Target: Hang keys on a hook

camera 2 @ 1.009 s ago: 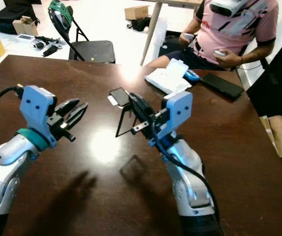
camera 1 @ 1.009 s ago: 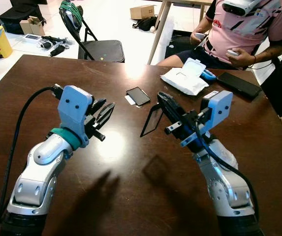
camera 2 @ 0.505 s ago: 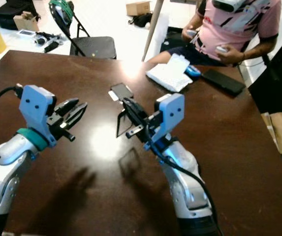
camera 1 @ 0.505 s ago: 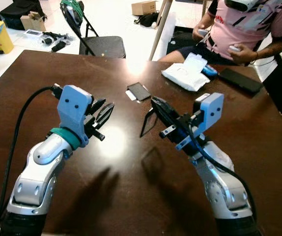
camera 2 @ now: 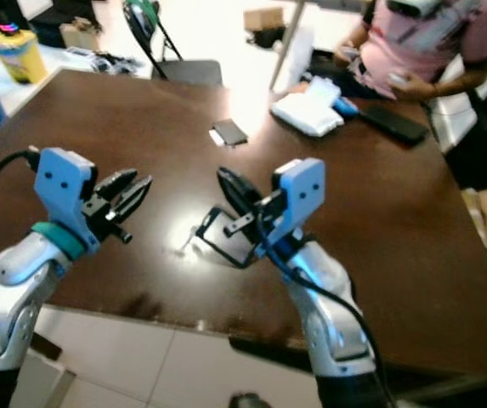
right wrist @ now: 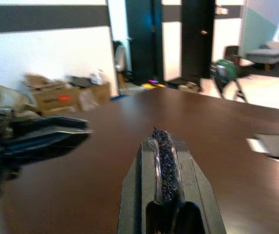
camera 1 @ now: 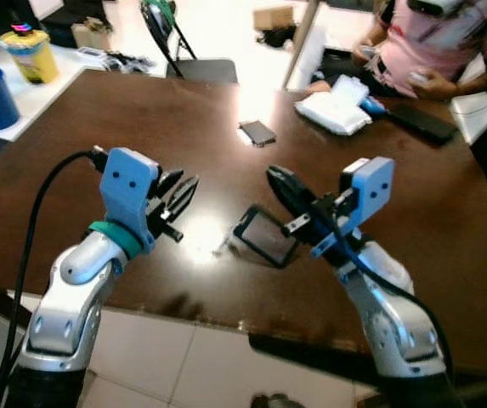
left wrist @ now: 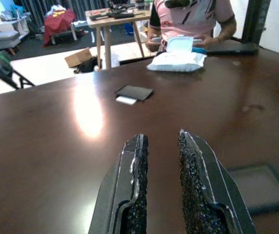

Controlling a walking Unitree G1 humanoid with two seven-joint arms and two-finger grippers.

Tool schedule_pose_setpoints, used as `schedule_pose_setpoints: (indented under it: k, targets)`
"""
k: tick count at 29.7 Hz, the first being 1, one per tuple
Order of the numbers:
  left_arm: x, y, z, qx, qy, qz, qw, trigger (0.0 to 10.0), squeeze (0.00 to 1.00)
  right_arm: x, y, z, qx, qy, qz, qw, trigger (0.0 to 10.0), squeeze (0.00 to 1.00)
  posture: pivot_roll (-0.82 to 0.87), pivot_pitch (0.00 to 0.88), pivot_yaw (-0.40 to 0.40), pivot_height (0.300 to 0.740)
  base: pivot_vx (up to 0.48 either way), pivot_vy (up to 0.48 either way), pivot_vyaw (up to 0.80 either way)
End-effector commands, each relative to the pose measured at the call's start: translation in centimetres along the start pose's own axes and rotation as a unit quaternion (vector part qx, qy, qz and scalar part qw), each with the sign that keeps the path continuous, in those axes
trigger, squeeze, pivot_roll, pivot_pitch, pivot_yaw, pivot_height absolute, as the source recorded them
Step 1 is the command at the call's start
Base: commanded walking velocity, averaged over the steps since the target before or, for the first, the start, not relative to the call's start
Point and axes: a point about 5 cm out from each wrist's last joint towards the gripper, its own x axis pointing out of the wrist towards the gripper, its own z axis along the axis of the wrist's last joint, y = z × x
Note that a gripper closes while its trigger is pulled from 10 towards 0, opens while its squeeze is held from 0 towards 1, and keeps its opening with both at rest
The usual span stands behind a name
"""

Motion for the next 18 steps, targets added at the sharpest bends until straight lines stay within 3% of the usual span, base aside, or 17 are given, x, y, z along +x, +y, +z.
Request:
schedule_pose_setpoints:
  k: [1,13,18]
  targets:
    - [-0.1,-0.2,-0.1,-0.002,0.003,-0.003,1.000,10.0,0.00,-0.1,-0.1,0.1,-0.005,0.003,0.000,1.000,10.0,0.00,0.02,0.000,0.047,0.740,0.000,0.000,0.00]
    - [-0.1,-0.3,-0.4,0.005,0.012,-0.009,1.000,10.0,0.00,-0.2,-0.2,-0.1,-0.010,0.008,-0.001,1.000,10.0,0.00,0.02,0.001,0.046,0.740,0.000,0.000,0.00]
    - [0.1,-0.7,-0.7,0.003,0.025,-0.019,1.000,10.0,0.00,-0.3,-1.2,-0.8,-0.018,0.020,-0.024,0.999,10.0,0.00,0.02,0.001,0.046,0.740,0.000,0.000,0.00]
